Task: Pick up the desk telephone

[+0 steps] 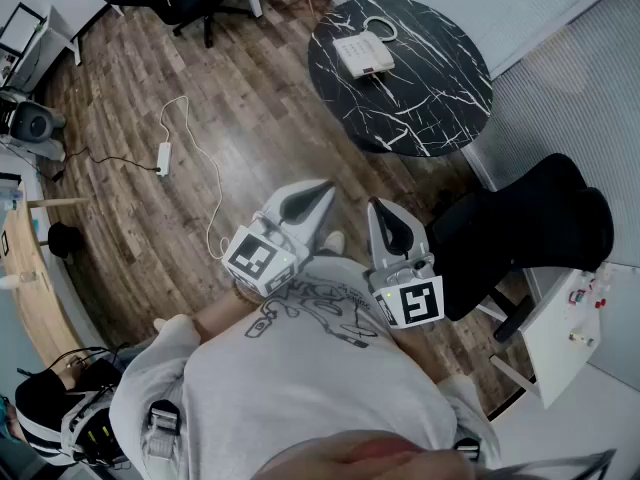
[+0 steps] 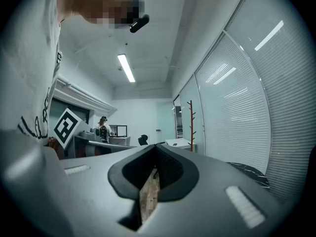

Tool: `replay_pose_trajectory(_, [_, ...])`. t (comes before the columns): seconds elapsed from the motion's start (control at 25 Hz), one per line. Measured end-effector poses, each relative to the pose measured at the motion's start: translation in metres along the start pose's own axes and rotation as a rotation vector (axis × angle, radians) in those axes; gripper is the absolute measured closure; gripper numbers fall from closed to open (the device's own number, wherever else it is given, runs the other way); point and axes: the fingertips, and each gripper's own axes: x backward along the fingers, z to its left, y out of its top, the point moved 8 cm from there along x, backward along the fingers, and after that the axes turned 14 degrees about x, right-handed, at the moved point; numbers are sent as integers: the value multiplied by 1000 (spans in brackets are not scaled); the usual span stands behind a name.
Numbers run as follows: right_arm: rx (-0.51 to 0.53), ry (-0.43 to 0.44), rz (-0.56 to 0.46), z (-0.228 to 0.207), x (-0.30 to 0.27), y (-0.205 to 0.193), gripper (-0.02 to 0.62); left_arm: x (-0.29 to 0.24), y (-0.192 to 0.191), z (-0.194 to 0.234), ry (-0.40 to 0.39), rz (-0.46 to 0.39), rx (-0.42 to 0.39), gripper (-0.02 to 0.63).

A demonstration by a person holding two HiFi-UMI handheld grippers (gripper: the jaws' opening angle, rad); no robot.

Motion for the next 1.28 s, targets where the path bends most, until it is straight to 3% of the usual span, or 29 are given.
replay_pose_trajectory(0.84, [-37, 17, -6, -58, 13, -31, 589, -63, -18, -3, 50, 13, 25, 604])
replay_pose_trajectory(1.28, [-73, 36, 15, -80, -23, -49, 589, -91, -14, 29, 63, 31, 41, 604])
